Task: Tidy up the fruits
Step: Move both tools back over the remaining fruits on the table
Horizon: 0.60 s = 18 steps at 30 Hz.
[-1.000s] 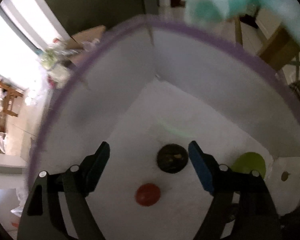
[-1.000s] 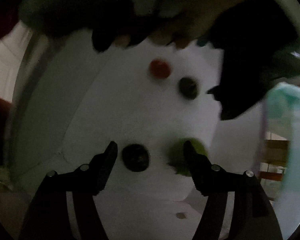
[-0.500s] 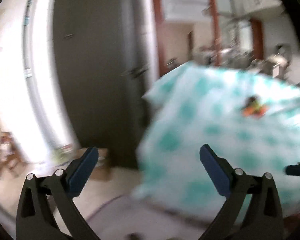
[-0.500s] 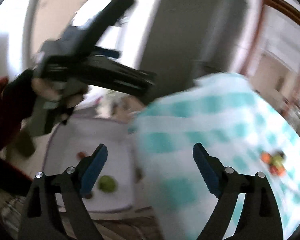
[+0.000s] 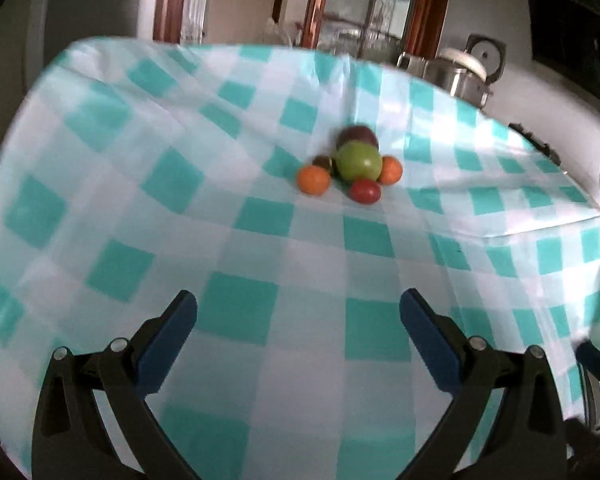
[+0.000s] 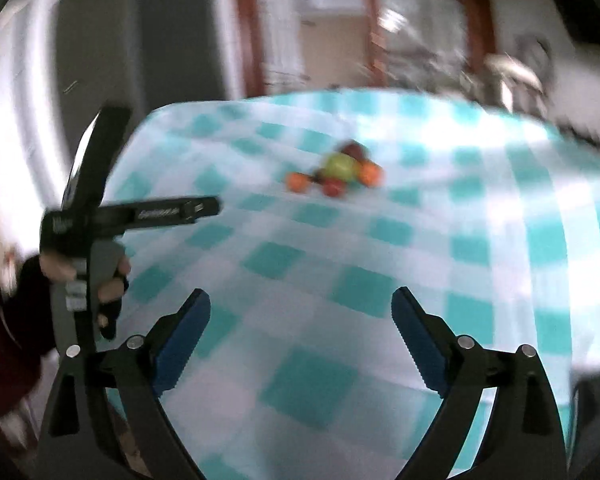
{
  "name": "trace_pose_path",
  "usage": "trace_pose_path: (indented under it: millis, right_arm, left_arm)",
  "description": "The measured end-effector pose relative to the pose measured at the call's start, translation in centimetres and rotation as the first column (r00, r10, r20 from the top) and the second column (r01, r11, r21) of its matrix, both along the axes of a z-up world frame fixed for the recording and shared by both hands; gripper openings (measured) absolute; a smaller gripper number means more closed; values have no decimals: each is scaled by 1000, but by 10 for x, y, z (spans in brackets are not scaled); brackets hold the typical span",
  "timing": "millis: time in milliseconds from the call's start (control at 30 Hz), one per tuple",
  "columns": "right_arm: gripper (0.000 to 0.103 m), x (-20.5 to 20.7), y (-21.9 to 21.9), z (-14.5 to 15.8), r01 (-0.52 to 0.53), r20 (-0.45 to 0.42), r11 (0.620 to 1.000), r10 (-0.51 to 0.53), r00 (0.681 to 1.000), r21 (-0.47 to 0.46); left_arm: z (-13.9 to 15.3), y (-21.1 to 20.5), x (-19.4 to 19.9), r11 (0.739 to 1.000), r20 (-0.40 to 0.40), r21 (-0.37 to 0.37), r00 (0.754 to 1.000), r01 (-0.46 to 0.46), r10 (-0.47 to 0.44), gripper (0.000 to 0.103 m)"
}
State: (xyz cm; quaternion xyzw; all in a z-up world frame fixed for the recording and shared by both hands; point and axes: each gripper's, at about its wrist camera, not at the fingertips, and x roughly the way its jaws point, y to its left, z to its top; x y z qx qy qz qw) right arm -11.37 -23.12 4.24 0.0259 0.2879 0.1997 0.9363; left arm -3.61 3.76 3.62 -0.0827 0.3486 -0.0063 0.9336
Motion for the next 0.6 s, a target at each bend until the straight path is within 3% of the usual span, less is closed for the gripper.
trace_pose_path:
  millis: [200,367,600]
  right_arm:
    - [90,57,-24,-12,121,-90,993,-120,989,1]
    - [90,121,-12,-13,139,-115,989,-144,983,-54]
    - [87,227,18,-24,111,-121,971,-139,983,-213]
  left_arm:
    - [-24,11,30,995,-47,-96,999,-26,21,102]
    - [-33,31,36,975,-95,-217,995,-45,24,101]
    - [-35,19,35,984,-92,-176,995,29,-46,101]
